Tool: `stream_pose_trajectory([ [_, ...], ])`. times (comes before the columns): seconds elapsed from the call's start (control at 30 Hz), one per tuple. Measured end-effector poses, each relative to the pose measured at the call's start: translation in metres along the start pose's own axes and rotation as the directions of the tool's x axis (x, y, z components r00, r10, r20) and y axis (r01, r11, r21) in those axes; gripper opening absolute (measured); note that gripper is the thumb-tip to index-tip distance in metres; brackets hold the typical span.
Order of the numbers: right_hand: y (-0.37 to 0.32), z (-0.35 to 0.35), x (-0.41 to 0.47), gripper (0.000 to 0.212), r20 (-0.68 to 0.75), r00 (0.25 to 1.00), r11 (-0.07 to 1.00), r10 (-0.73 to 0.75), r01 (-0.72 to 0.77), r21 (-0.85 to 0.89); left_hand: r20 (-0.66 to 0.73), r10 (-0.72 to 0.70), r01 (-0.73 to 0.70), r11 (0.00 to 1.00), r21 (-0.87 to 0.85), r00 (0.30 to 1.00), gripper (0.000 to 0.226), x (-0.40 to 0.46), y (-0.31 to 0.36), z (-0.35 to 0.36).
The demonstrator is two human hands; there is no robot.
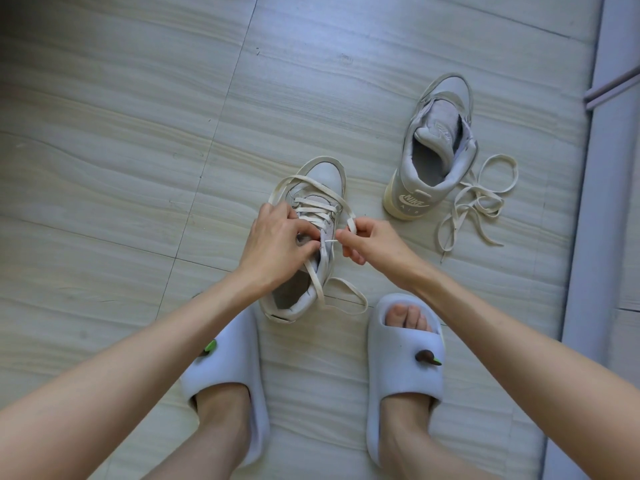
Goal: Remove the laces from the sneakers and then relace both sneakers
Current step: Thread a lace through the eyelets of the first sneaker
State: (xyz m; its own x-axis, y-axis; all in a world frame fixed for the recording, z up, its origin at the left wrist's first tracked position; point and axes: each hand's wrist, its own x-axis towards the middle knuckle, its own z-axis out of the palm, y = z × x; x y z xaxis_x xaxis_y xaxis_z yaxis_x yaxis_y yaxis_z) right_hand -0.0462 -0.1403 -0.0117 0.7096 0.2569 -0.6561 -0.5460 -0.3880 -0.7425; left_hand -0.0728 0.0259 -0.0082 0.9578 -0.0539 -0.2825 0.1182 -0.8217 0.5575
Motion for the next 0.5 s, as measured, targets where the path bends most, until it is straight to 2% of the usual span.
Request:
stream_pose_trajectory([
  [0.3, 0.001, 0.008, 0.002, 0.027, 0.083, 0.996, 1.0, -0.017, 0.015, 0.024, 0.0, 0.009, -0.009, 0.999, -0.042, 1.0, 0.012, 0.0, -0.004, 0.004],
  [0.4, 0.006, 0.0, 0.0, 0.031, 0.1, 0.995, 0.977, 0.024, -0.044, 0.208, 0.024, -0.037, 0.041, 0.98, -0.197, 0.999, 0.002, 0.0, -0.011, -0.002],
  [0.47, 0.012, -0.008, -0.003, 0.032, 0.074, 0.995, 0.938, 0.07, -0.091, 0.336, 0.025, -0.097, 0.1, 0.93, -0.354, 0.995, 0.012, -0.002, -0.018, -0.008],
  [0.5, 0.015, -0.013, -0.005, 0.032, 0.053, 0.994, 0.917, 0.09, -0.104, 0.385, 0.024, -0.147, 0.141, 0.875, -0.463, 0.989, 0.016, -0.003, -0.021, -0.012],
])
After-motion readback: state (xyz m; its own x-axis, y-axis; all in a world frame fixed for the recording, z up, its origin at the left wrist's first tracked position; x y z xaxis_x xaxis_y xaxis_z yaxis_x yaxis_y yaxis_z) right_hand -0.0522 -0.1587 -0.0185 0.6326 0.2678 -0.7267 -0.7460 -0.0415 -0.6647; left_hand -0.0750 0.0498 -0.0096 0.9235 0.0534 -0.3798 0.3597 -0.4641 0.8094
